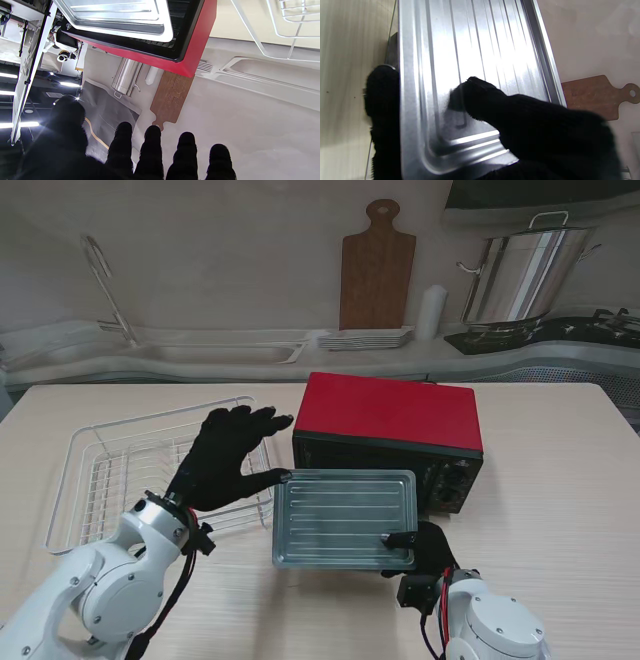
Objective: Slide the trays into the oven
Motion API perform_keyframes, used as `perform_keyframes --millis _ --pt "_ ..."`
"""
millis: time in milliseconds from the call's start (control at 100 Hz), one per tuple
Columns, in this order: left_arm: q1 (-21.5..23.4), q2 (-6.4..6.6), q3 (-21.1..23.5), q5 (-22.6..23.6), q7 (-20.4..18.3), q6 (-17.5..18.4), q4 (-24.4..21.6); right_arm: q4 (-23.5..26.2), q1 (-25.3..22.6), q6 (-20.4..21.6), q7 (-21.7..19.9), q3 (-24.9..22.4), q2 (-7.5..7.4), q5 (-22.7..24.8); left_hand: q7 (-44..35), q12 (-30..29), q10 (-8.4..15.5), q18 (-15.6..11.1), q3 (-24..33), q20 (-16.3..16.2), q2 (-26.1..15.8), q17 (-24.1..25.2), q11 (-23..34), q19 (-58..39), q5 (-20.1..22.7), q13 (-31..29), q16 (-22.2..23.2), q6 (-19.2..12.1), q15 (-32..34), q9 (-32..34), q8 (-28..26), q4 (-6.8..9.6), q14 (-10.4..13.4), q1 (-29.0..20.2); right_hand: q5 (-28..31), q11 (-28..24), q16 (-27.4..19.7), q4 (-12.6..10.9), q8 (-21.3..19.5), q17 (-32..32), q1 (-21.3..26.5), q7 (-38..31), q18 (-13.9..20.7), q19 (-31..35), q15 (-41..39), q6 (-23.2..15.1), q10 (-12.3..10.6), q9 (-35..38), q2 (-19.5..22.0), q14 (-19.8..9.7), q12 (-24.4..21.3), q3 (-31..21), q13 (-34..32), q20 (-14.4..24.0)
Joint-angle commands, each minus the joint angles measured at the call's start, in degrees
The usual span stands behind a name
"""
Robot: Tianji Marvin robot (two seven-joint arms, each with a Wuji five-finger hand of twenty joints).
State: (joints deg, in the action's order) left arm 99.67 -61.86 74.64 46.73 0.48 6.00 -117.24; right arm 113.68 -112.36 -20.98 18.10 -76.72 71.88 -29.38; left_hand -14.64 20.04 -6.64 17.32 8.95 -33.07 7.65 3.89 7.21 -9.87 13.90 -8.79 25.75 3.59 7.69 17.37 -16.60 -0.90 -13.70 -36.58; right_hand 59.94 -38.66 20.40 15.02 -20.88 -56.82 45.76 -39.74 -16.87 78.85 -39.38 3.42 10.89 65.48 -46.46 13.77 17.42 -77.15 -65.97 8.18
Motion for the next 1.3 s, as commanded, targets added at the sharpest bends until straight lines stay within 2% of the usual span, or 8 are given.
perform_keyframes --millis 0,120,340,550,670,1040,1290 --pt "0.1 -0.49 -0.5 0.3 -0.4 0.1 0.1 0.1 0.3 -1.2 -0.4 -0.3 1.01 -0.5 0.0 -1.0 0.5 -1.6 -2.0 1.1 -2.0 1.1 -1.0 2.8 -0.7 2.1 -1.1 -1.2 -1.6 -1.9 0.7 1.13 1.7 -0.5 4.2 -1.2 0.0 0.5 -1.0 -3.3 4.9 -8.4 1.7 3.6 -1.7 -5.3 1.1 0.1 0.9 3.4 0.2 -4.6 -3.5 1.1" --pt "-0.5 -0.36 -1.2 0.5 -0.5 1.3 1.5 -0.2 0.9 -4.3 1.9 -0.9 1.81 -2.5 0.0 -1.1 0.8 -2.1 -1.8 1.6 -2.2 1.5 -1.0 3.3 -1.1 2.6 -1.3 -1.4 -1.8 -2.2 0.7 1.20 2.1 -0.5 4.2 -1.2 -0.2 0.3 -0.8 -3.4 4.9 -8.4 1.4 4.0 -1.8 -5.1 1.4 0.3 0.7 3.5 0.1 -4.7 -4.0 1.2" --pt "-2.1 -0.37 -2.1 4.8 3.9 4.7 6.0 -1.3 2.6 -9.3 3.3 -2.6 2.70 -3.8 -0.7 -0.9 1.2 -2.2 -1.5 2.0 -2.1 0.9 -0.6 3.5 -1.3 2.6 -1.5 -2.0 -1.7 -2.2 0.5 1.30 3.0 0.0 4.2 -1.6 -0.4 0.0 -0.2 -3.9 5.1 -8.6 0.8 5.8 -2.4 -4.2 2.4 0.7 -0.1 4.1 0.1 -5.2 -5.4 1.8" --pt "-3.6 0.16 -3.1 2.5 -0.5 5.5 7.8 -2.9 4.6 -12.5 3.8 -3.9 3.34 -4.4 -0.9 -1.0 1.4 -2.6 -0.9 2.3 -2.6 1.2 -0.6 3.7 -1.9 3.0 -1.8 -2.2 -1.7 -2.8 0.5 1.34 3.3 0.0 3.9 -1.6 -0.7 -0.1 0.3 -4.0 5.1 -8.5 0.6 6.6 -2.3 -3.7 2.9 0.8 -0.3 4.3 -0.1 -5.3 -5.9 2.0" --pt "-4.3 0.19 -4.1 2.0 -0.8 5.1 9.0 -3.8 5.7 -13.7 4.5 -4.3 3.72 -5.7 -1.1 -0.9 1.4 -2.6 -0.9 2.4 -2.6 1.3 -0.5 3.7 -1.9 3.1 -1.8 -2.2 -1.6 -2.9 0.4 1.30 3.3 -0.2 3.9 -1.6 -0.7 -0.2 0.5 -4.2 5.1 -8.6 0.7 7.1 -2.3 -3.6 3.1 0.9 -0.4 4.4 -0.1 -5.4 -6.2 2.2" --pt "-3.8 -0.20 -4.4 1.9 1.6 4.7 9.0 -5.1 7.5 -17.7 6.1 -4.9 4.64 -9.7 -1.4 -0.8 1.3 -2.6 -0.6 2.5 -2.4 1.3 -0.3 3.6 -2.0 3.1 -1.9 -2.3 -1.5 -2.9 0.3 1.22 3.3 -0.4 3.8 -1.8 -1.0 -0.1 0.9 -4.1 5.1 -8.8 0.8 7.3 -2.2 -3.6 3.1 0.7 -0.3 4.3 -0.1 -5.3 -6.2 2.2" --pt "-3.2 -0.14 -3.6 1.4 0.7 4.7 7.2 -5.3 7.4 -18.3 8.3 -4.6 5.08 -13.2 -1.3 -0.8 1.4 -2.7 -0.4 2.6 -2.4 1.5 -0.3 3.7 -2.3 3.2 -2.0 -2.2 -1.6 -3.1 0.3 1.15 3.4 -0.3 3.6 -1.9 -1.0 -0.1 1.0 -4.1 5.1 -8.9 0.7 7.2 -2.2 -3.3 3.2 0.6 -0.2 4.3 0.0 -5.3 -6.2 2.1"
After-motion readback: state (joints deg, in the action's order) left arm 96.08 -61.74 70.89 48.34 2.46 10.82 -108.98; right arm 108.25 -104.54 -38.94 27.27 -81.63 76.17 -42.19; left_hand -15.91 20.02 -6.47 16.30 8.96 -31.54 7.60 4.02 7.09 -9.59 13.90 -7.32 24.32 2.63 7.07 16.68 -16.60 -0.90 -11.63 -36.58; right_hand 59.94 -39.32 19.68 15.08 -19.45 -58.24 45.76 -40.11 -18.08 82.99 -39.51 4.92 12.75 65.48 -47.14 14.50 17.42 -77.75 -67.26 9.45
